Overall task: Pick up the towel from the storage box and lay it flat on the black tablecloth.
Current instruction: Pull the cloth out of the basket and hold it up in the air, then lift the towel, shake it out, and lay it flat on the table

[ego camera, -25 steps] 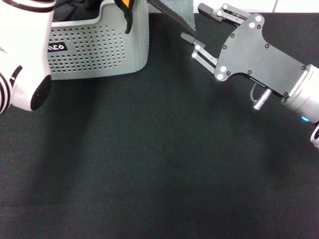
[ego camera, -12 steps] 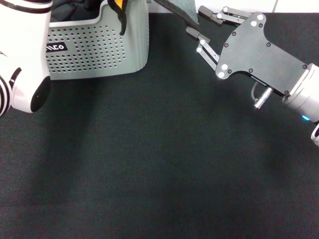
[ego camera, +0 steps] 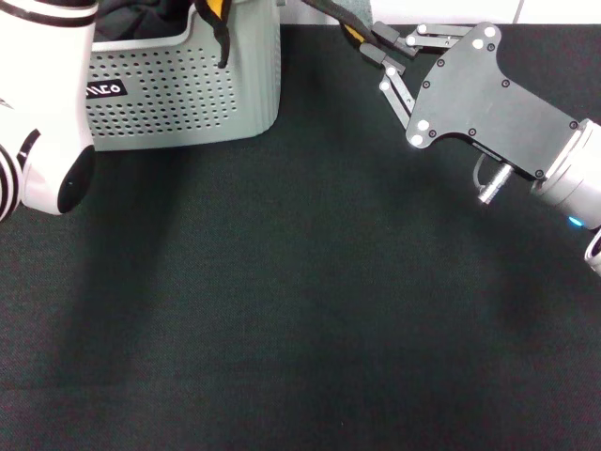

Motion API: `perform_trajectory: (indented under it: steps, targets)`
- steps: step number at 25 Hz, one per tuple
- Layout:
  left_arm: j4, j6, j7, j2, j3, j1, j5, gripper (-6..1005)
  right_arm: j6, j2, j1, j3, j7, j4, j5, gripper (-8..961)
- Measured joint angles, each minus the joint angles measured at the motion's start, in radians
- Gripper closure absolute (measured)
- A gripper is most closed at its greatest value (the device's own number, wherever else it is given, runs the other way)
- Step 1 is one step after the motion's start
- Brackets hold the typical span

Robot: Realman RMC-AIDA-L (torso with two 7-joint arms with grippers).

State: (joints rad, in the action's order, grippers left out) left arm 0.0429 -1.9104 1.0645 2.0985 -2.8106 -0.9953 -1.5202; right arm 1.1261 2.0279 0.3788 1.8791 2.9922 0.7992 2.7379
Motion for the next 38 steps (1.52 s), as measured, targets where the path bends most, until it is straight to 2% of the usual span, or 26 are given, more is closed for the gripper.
perform_trajectory:
  steps: [11,19,28,31,35,38]
  targets:
    - [-0.02,-0.012,0.002,-0.002,0.0,0.032,0.0,991,-0.003,0.0,0.0,-0.008,-0.002,0.004,0.0,943]
    - [-0.024,-0.035,0.01,-0.002,0.004,0.078,-0.002,991,-0.104,0.0,-0.015,-0.011,-0.007,0.077,-0.008,943]
    - [-0.045,-0.042,0.011,-0.004,0.002,0.117,0.001,991,-0.119,0.0,-0.035,-0.002,-0.027,0.114,-0.01,942]
    - [-0.039,-0.042,0.011,-0.005,-0.002,0.154,0.007,991,-0.186,-0.007,-0.08,-0.005,-0.085,0.216,-0.02,942]
    - [-0.033,-0.053,0.012,-0.007,-0.005,0.255,0.019,991,-0.288,-0.015,-0.143,-0.034,-0.177,0.395,-0.113,942]
    - [-0.022,-0.068,0.012,-0.008,-0.007,0.332,0.064,991,-0.327,-0.016,-0.164,-0.085,-0.297,0.505,-0.223,942]
